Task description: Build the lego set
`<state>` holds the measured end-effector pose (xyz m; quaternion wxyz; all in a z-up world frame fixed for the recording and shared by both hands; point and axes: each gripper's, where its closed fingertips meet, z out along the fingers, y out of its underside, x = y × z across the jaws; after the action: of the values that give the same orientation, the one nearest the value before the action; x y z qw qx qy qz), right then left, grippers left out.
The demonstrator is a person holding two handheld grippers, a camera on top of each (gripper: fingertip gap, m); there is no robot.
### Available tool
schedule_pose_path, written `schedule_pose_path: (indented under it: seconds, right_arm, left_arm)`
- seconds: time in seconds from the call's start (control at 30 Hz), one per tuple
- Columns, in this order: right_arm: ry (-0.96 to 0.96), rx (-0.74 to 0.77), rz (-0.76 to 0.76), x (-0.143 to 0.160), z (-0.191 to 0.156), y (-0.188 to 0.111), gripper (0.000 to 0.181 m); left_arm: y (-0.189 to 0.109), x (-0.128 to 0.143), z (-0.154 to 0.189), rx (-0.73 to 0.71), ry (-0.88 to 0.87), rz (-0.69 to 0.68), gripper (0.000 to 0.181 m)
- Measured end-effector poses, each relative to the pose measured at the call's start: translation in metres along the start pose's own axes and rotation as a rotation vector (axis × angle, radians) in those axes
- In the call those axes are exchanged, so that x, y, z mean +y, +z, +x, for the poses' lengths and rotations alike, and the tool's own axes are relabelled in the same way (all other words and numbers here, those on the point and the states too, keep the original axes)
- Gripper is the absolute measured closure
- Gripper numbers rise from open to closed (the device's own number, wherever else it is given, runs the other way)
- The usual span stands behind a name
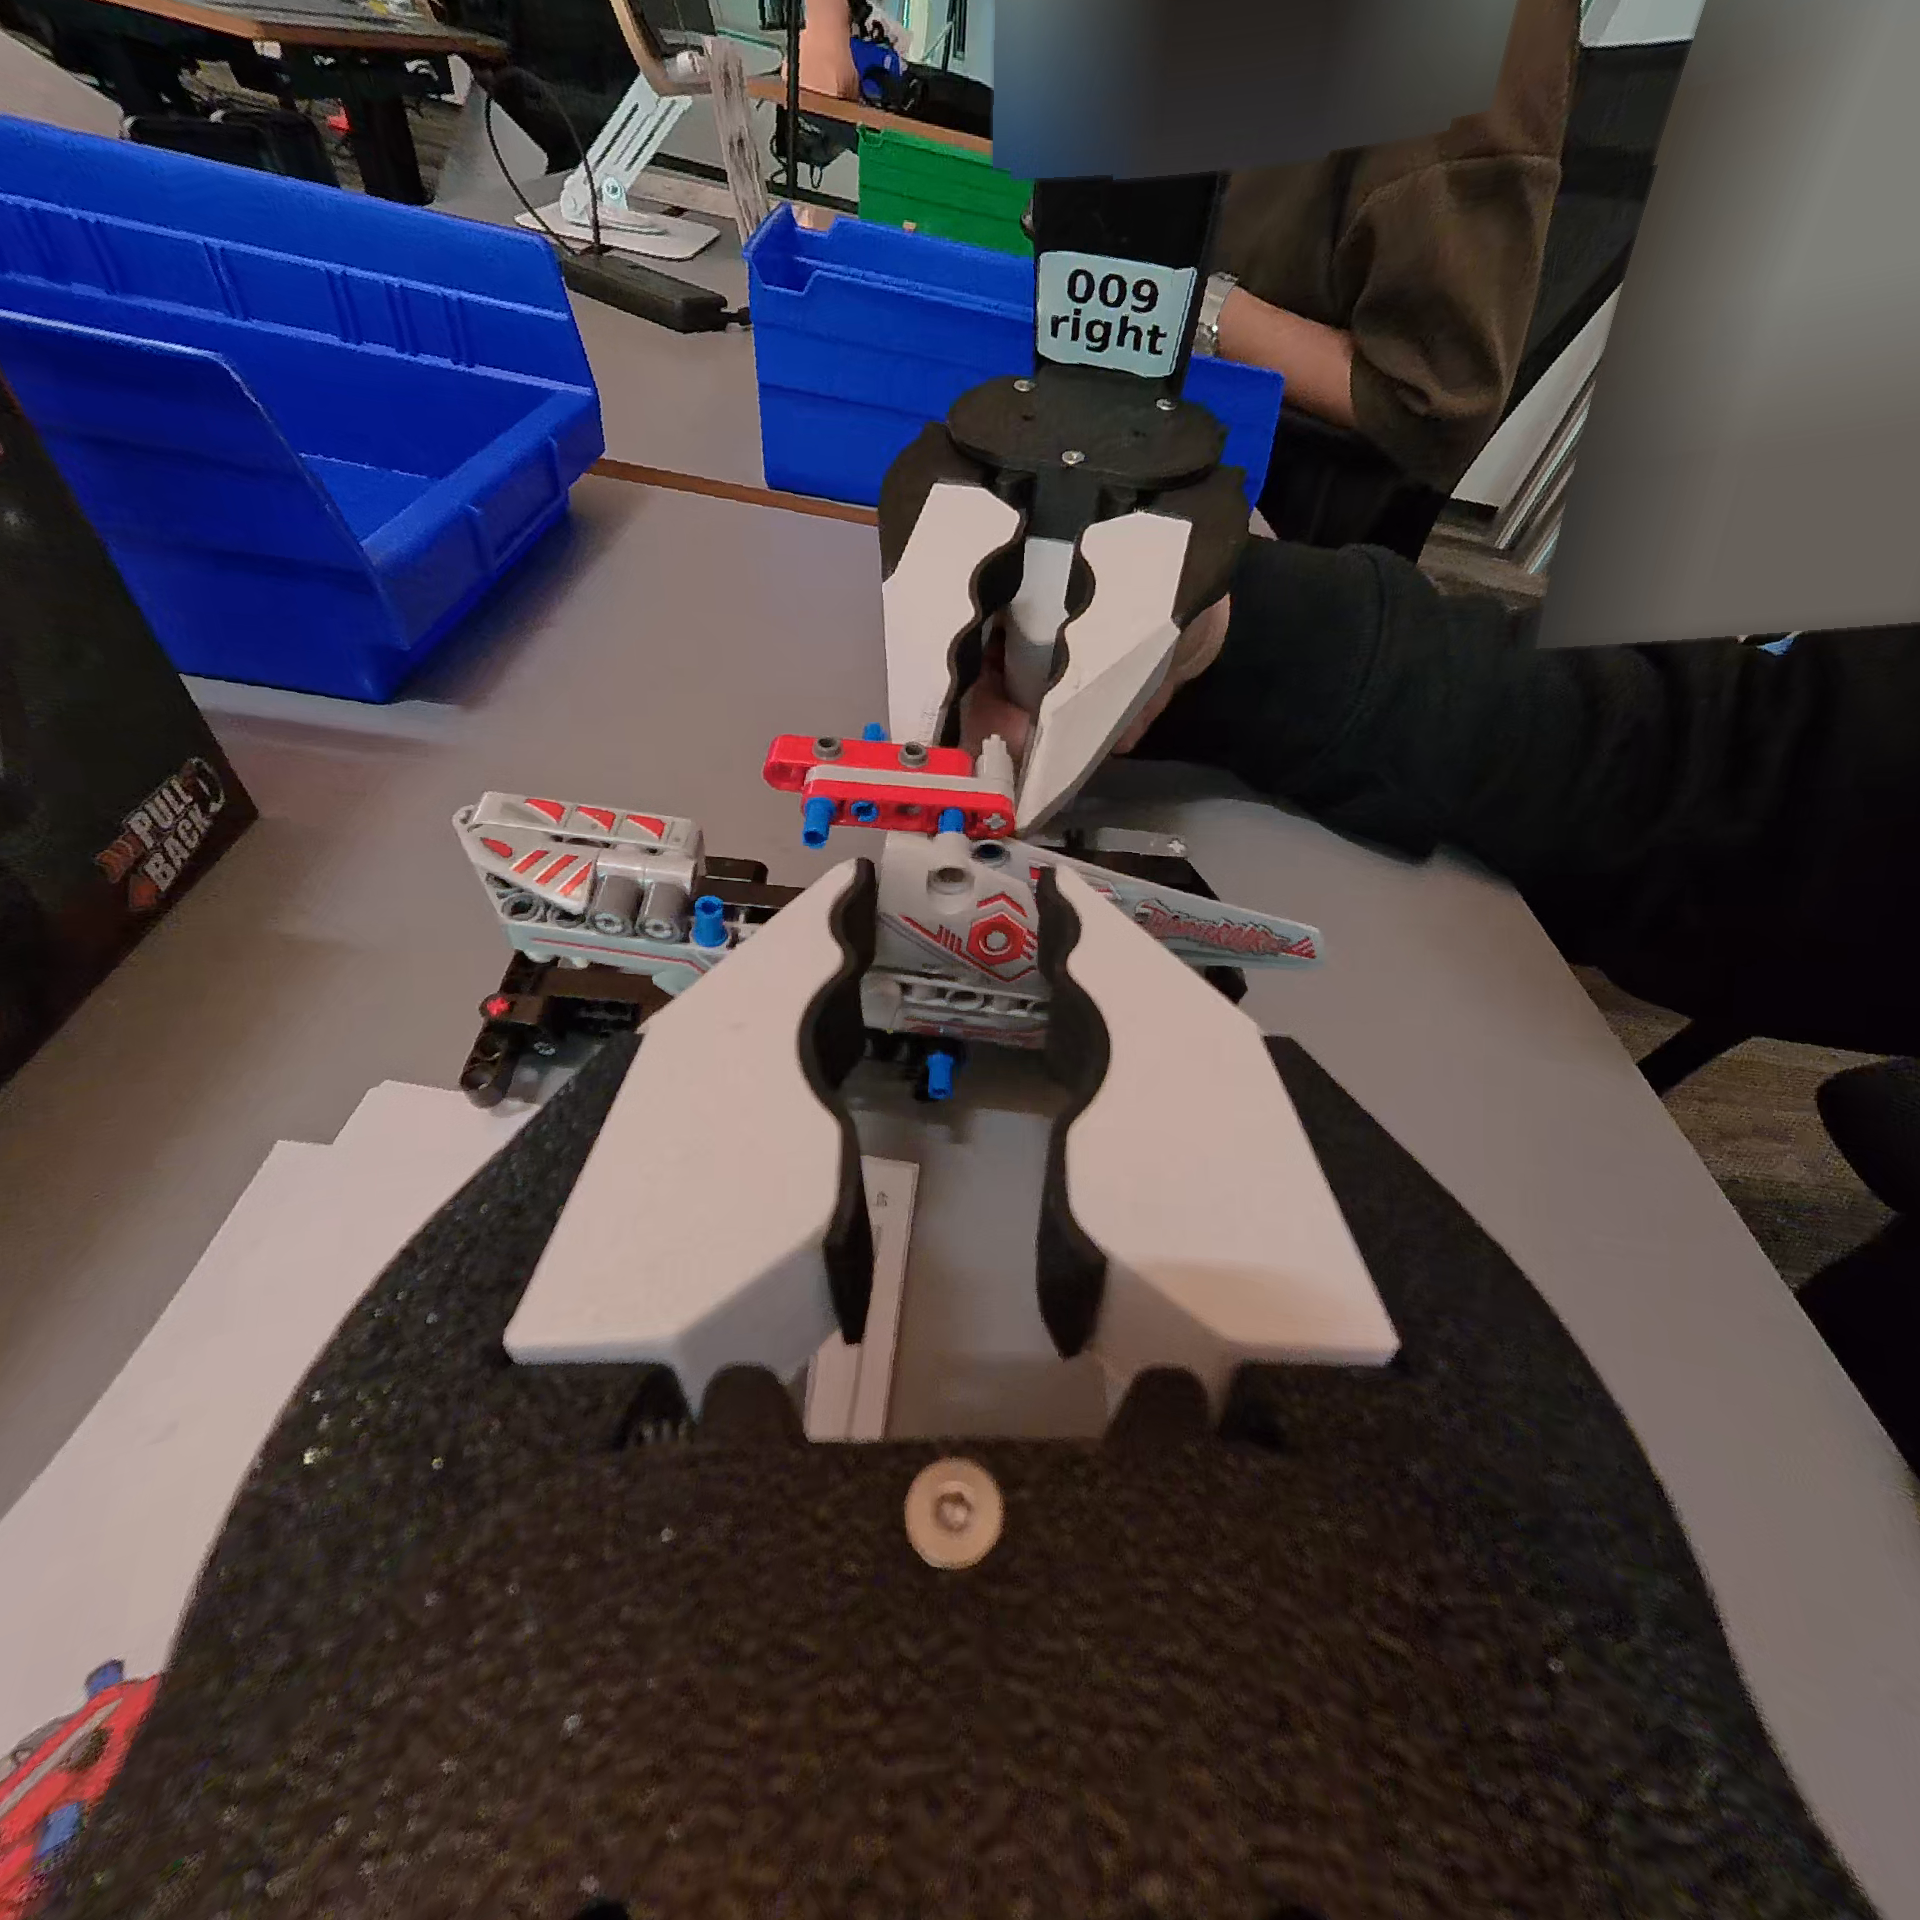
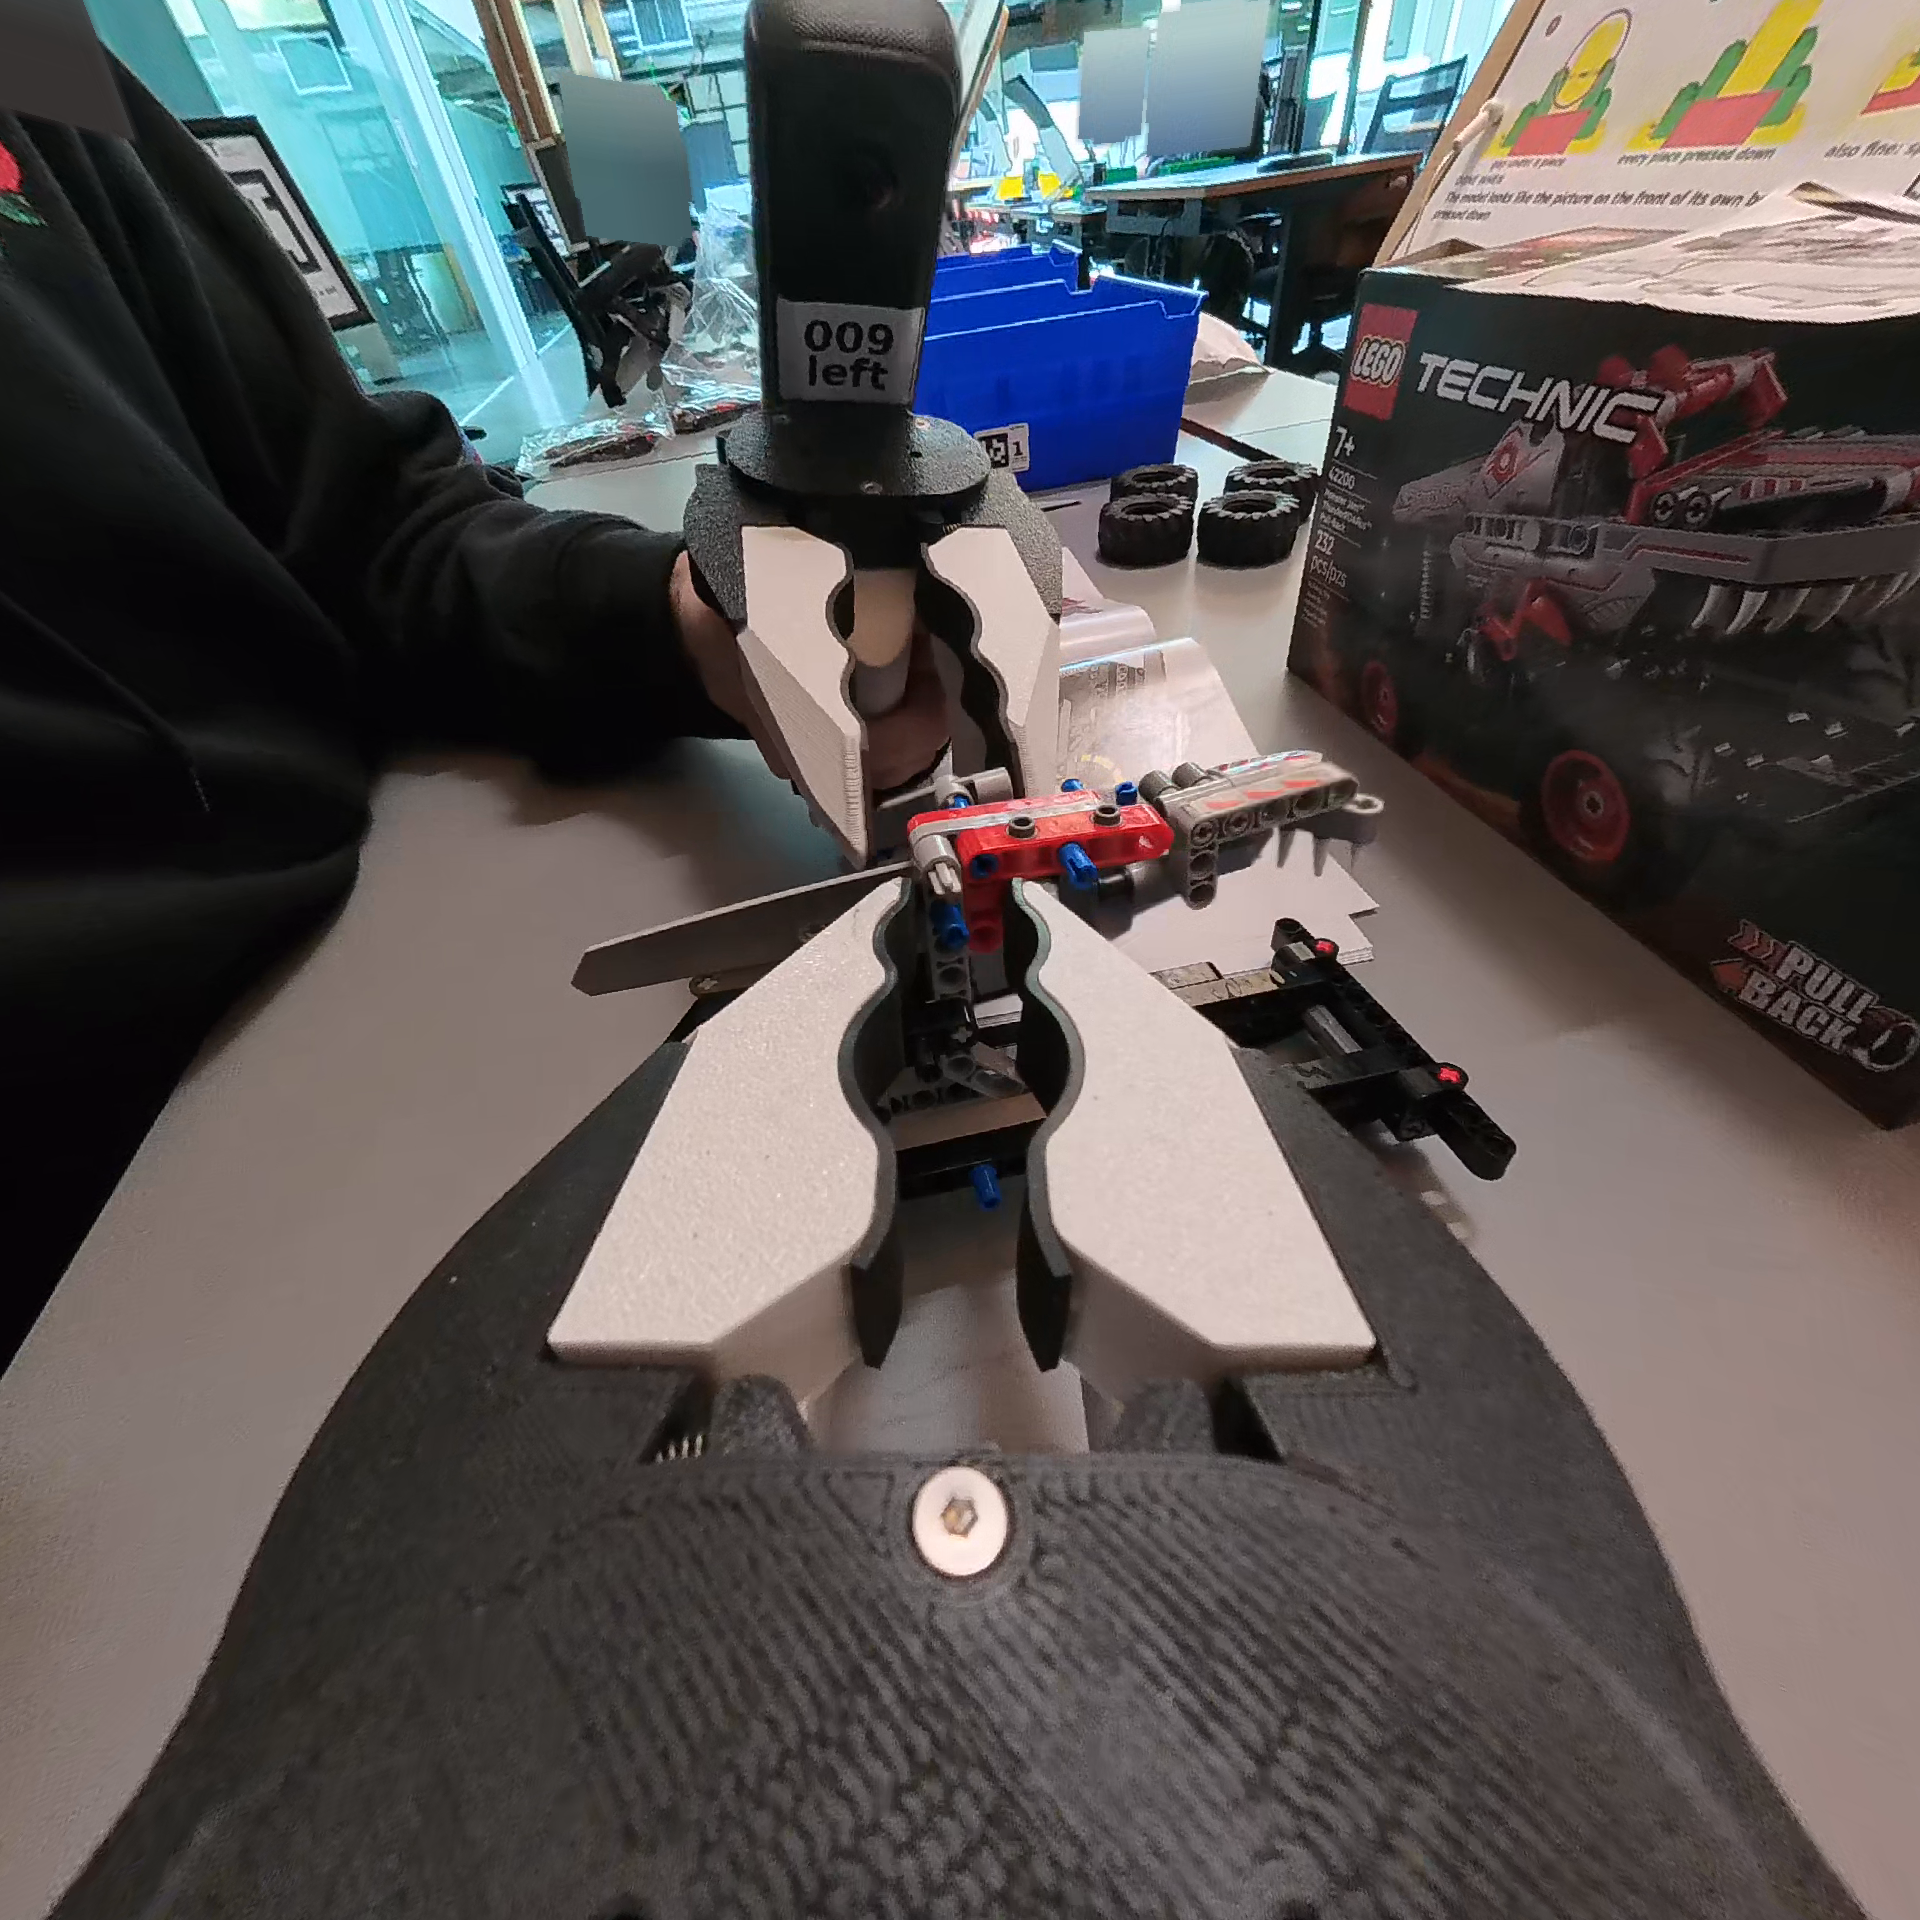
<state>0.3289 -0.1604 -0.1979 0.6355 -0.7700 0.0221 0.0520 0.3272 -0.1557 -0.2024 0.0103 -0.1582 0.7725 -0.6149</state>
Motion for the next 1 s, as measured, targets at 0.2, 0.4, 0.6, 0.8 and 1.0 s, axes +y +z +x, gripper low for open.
schedule_pose_path:
  seconds: [0.2, 0.4, 0.6, 0.8, 1.0]
  right_arm:
    - [-0.004, 0.003, -0.002, 0.0, -0.0012, 0.0017, 0.167]
    - [-0.049, 0.03, -0.035, 0.0002, -0.0017, 0.0023, 0.168]
    - [-0.051, 0.024, -0.019, 0.0, -0.0019, 0.0028, 0.167]
    - [-0.057, 0.024, -0.016, 0.0003, -0.002, 0.0017, 0.167]
    - [-0.045, 0.014, -0.015, 0.0, -0.0032, 0.003, 0.167]
  left_arm:
    - [-0.0001, 0.001, 0.0003, -0.018, 0.023, -0.05, 0.153]
    - [-0.0019, 0.002, 0.0003, -0.038, 0.023, -0.166, 0.153]
    - [-0.0022, 0.0028, 0.0007, -0.006, 0.033, -0.137, 0.153]
    - [-0.0023, 0.0079, 0.0018, 0.0, 0.05, -0.13, 0.153]
    - [-0.0042, 0.0016, 0.0024, 0.001, 0.037, -0.127, 0.153]
